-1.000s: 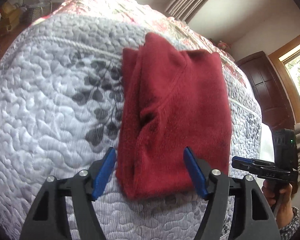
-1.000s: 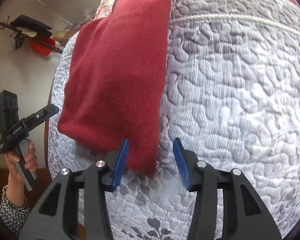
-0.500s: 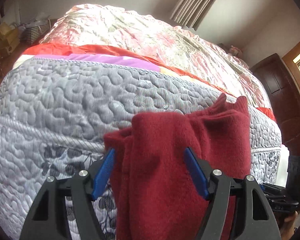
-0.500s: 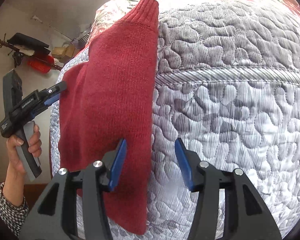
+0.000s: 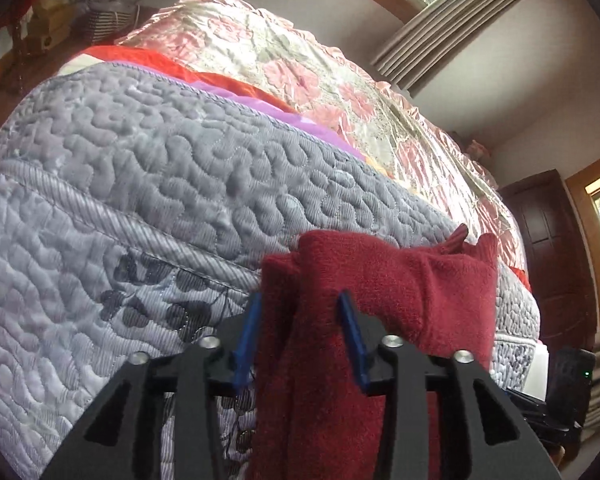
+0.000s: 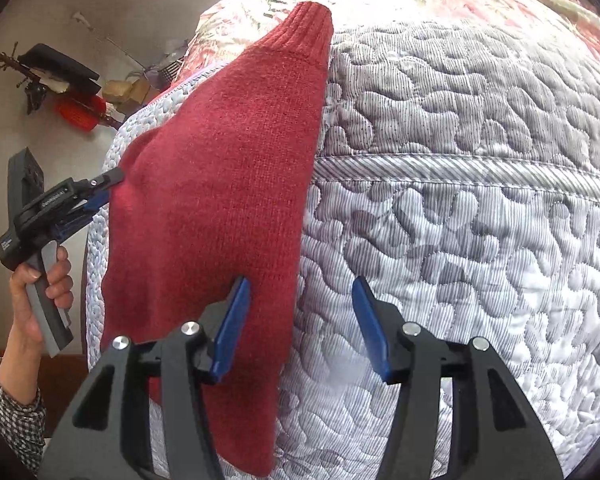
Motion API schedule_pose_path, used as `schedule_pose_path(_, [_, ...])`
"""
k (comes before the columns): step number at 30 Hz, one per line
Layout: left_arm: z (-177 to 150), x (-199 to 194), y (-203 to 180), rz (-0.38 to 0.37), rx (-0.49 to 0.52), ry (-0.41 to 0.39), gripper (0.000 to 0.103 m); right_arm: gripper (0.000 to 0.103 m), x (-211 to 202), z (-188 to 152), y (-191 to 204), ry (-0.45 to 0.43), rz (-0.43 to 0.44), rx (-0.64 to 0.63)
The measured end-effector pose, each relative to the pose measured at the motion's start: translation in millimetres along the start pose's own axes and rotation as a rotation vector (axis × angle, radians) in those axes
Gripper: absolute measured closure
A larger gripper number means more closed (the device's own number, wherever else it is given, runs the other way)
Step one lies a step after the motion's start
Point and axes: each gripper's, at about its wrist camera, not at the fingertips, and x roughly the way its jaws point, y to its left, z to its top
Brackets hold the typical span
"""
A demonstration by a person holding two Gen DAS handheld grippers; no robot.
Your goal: Fold small clothes
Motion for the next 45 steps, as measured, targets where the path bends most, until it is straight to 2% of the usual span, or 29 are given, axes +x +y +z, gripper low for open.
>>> schedule_pose_path(1, [1,-7,-1,-0.027,-0.001,-0.007,0.034,0.049,-1,2,2,0.0,0.005,-0.004])
schedule_pose_path(2, [-1,-14,-3,-0.047,0.005,-0.003,0.019,0.049,-3,3,3,-0.002,0.014,-0.008])
schedule_pose_path(3, [-3,-18,-4,-0.059,0.015,0.018,0.014,0.046,-6,5,3,-0.003,0.021,-0.012])
schedule_pose_path(5, [-11,-19,-7,-0.097,0.034,0.08,0.013,0.043,-10,7,-1,-0.007,0.026,-0.015])
schedule_pose_path(11, [-34,5,-5,-0.099,0.074,0.222,0.012,0.039,-4,22,6,0.018,0.053,-0.008])
schedule_pose_path(14, [-41,23,0,-0.14,0.046,0.275,0.012,0.038,3,21,9,0.027,0.055,-0.004])
schedule_pose_path(18, [-46,46,2,-0.2,0.03,0.323,0.012,0.038,12,23,5,0.038,0.103,0.036])
schedule_pose_path(20, [-47,59,2,-0.197,0.034,0.348,0.012,0.036,16,23,2,0.043,0.117,0.047])
schedule_pose_path(22, [-47,66,1,-0.219,0.03,0.353,0.012,0.031,22,25,-1,0.051,0.123,0.066])
schedule_pose_path(29, [-44,77,-10,-0.278,0.071,0.38,0.013,0.029,27,20,-9,0.05,0.182,0.111])
schedule_pose_path(31, [-45,77,-12,-0.296,0.075,0.374,0.015,0.029,28,20,-6,0.048,0.197,0.112])
schedule_pose_path(35, [-48,76,-7,-0.328,0.064,0.372,0.033,0.032,33,21,-2,0.057,0.241,0.115])
schedule_pose_path(38, [-50,75,-3,-0.337,0.052,0.371,0.046,0.038,46,21,-5,0.085,0.313,0.174])
schedule_pose_path(39, [-51,74,-2,-0.338,0.044,0.371,0.052,0.053,50,21,-7,0.093,0.353,0.199])
schedule_pose_path(40, [-51,74,0,-0.34,0.039,0.366,0.054,0.059,53,20,-7,0.097,0.392,0.22])
schedule_pose_path(43, [-55,66,1,-0.349,0.036,0.345,0.061,0.07,45,19,-3,0.065,0.393,0.205])
schedule_pose_path(45, [-58,59,4,-0.365,0.024,0.333,0.063,0.072,34,16,2,0.04,0.414,0.202])
